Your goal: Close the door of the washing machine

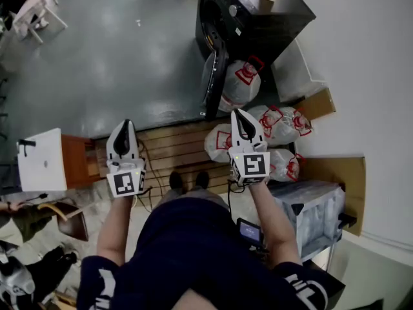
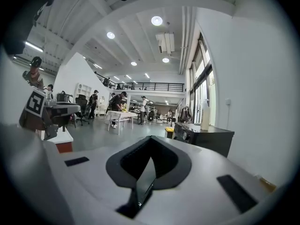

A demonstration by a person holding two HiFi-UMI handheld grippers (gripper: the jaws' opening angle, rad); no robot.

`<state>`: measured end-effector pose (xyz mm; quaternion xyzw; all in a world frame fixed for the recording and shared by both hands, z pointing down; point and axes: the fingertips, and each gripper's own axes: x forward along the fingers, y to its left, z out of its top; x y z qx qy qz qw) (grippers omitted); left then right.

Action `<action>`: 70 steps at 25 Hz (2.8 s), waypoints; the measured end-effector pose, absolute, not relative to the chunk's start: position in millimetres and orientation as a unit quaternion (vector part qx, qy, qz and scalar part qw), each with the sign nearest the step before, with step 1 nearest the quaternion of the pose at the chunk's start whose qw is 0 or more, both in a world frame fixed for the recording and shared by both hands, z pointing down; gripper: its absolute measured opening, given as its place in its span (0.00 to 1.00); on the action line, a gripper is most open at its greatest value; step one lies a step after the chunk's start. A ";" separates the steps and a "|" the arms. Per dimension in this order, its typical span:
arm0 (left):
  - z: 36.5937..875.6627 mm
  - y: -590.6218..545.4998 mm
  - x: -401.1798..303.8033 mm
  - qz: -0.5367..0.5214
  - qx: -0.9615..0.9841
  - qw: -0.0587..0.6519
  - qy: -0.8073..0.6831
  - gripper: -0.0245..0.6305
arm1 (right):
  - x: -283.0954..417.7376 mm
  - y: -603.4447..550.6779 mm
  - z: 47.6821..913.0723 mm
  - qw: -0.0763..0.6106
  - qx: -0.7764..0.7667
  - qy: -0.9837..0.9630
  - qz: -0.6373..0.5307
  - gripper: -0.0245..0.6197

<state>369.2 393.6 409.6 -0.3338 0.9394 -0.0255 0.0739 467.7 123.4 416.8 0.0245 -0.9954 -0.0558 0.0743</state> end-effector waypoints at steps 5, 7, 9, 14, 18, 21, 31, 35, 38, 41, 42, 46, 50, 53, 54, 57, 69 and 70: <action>415.0 390.8 370.6 -0.027 -0.339 0.073 0.938 0.07 | 471.2 128.1 422.6 0.062 0.017 -0.996 -0.068 0.07; 417.6 389.5 370.3 -0.028 -0.339 0.072 0.938 0.07 | 471.5 125.8 422.8 0.059 0.025 -0.995 -0.076 0.07; 418.7 388.1 371.0 -0.029 -0.337 0.071 0.938 0.07 | 472.7 124.1 423.2 0.059 0.030 -0.995 -0.076 0.07; 418.8 382.1 372.7 -0.034 -0.341 0.074 0.937 0.07 | 476.3 116.5 422.6 0.061 0.039 -0.995 -0.071 0.07; 421.8 379.2 375.3 -0.036 -0.348 0.069 0.934 0.07 | 480.4 115.8 422.5 0.065 0.039 -0.994 -0.072 0.07; 424.4 376.4 379.1 -0.036 -0.361 0.067 0.929 0.07 | 484.7 115.4 425.9 0.069 0.040 -0.994 -0.071 0.07; 424.3 356.7 384.6 -0.032 -0.409 0.059 0.910 0.27 | 488.0 111.6 425.4 0.078 0.034 -0.994 -0.063 0.07; 434.5 344.8 387.8 -0.044 -0.429 0.048 0.901 0.35 | 494.3 107.9 431.4 0.080 0.037 -0.994 -0.059 0.07; 438.7 336.6 388.5 -0.035 -0.433 0.039 0.900 0.40 | 497.5 105.8 433.8 0.083 0.039 -0.994 -0.058 0.07; 441.1 330.8 390.1 -0.028 -0.436 0.035 0.899 0.41 | 501.4 101.7 436.6 0.085 0.042 -0.994 -0.056 0.07; 442.0 329.3 390.1 -0.028 -0.438 0.036 0.898 0.41 | 502.4 100.2 437.6 0.086 0.043 -0.994 -0.056 0.07; 447.8 321.1 390.3 -0.040 -0.449 0.034 0.892 0.46 | 504.9 94.7 439.5 0.086 0.048 -0.994 -0.053 0.07; 452.4 311.8 392.0 -0.039 -0.452 0.023 0.891 0.51 | 509.0 89.9 447.4 0.090 0.043 -0.994 -0.049 0.07; 452.9 305.6 392.3 -0.036 -0.453 0.024 0.890 0.54 | 510.4 85.6 449.7 0.093 0.043 -0.994 -0.048 0.07; 453.1 303.7 392.3 -0.038 -0.455 0.024 0.889 0.55 | 510.7 84.3 449.9 0.094 0.043 -0.994 -0.047 0.07; 456.1 297.1 393.1 -0.051 -0.460 0.022 0.886 0.56 | 514.0 80.2 450.7 0.096 0.045 -0.993 -0.045 0.07; 516.8 203.7 404.7 -0.121 -0.488 -0.014 0.864 0.56 | 547.1 42.2 472.5 0.114 0.030 -0.992 -0.037 0.07; 521.7 194.8 405.9 -0.124 -0.489 -0.016 0.863 0.56 | 551.6 39.6 475.8 0.119 0.029 -0.992 -0.039 0.07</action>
